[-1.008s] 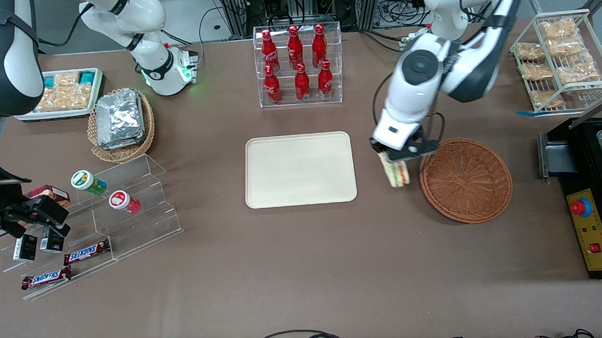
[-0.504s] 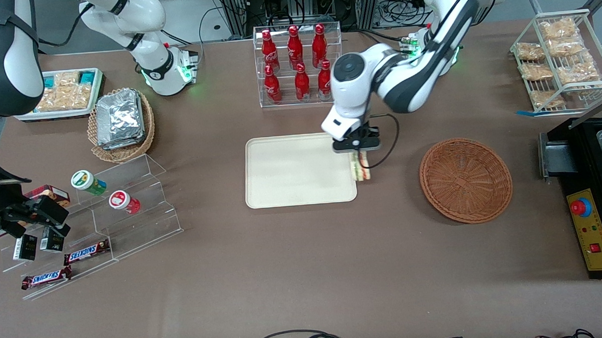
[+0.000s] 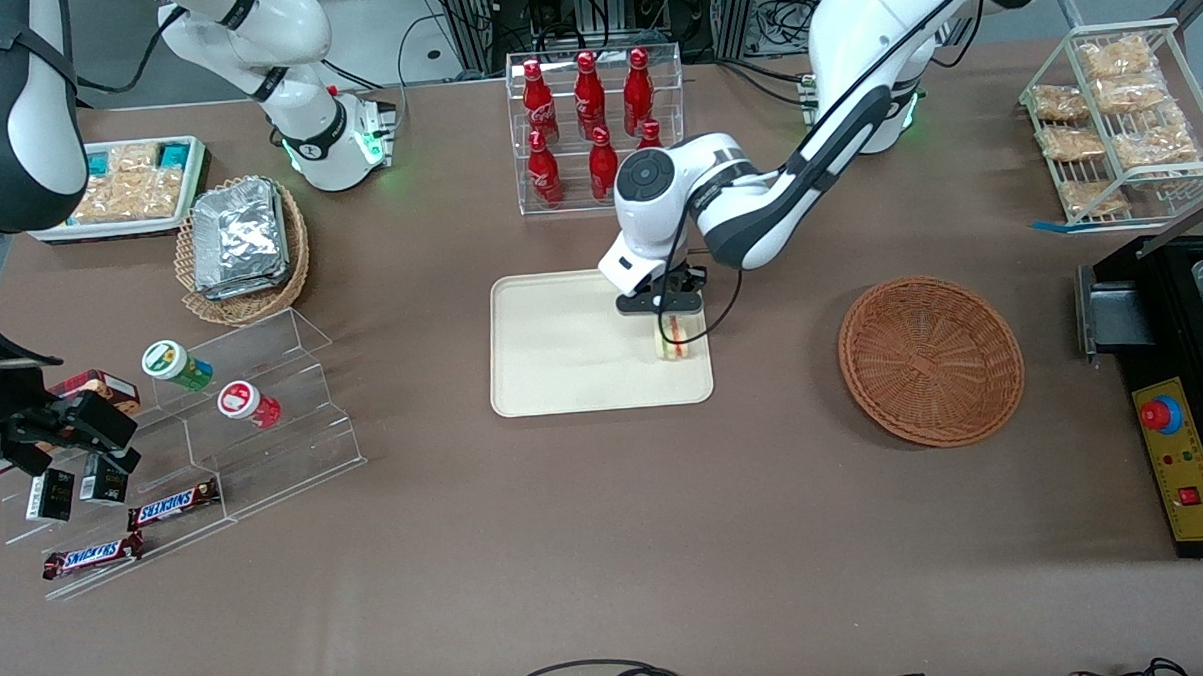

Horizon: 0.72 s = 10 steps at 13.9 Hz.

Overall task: Place sandwich from basket to tray
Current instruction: 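Lower the sandwich onto the tray and open the left gripper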

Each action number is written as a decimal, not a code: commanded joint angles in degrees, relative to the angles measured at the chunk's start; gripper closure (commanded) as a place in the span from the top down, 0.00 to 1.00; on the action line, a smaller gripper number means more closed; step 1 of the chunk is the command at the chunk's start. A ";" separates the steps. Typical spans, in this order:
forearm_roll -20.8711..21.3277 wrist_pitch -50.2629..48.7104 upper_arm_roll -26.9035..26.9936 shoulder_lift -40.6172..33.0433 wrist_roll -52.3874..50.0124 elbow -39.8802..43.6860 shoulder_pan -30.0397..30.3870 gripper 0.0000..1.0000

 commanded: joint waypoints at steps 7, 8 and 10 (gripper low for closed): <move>3.67 0.06 0.45 4.03 -1.46 1.80 -1.93 0.68; 3.76 -0.03 0.45 4.03 -1.20 1.63 -1.93 0.90; 3.76 -0.12 0.54 3.77 -1.46 1.89 -1.84 0.99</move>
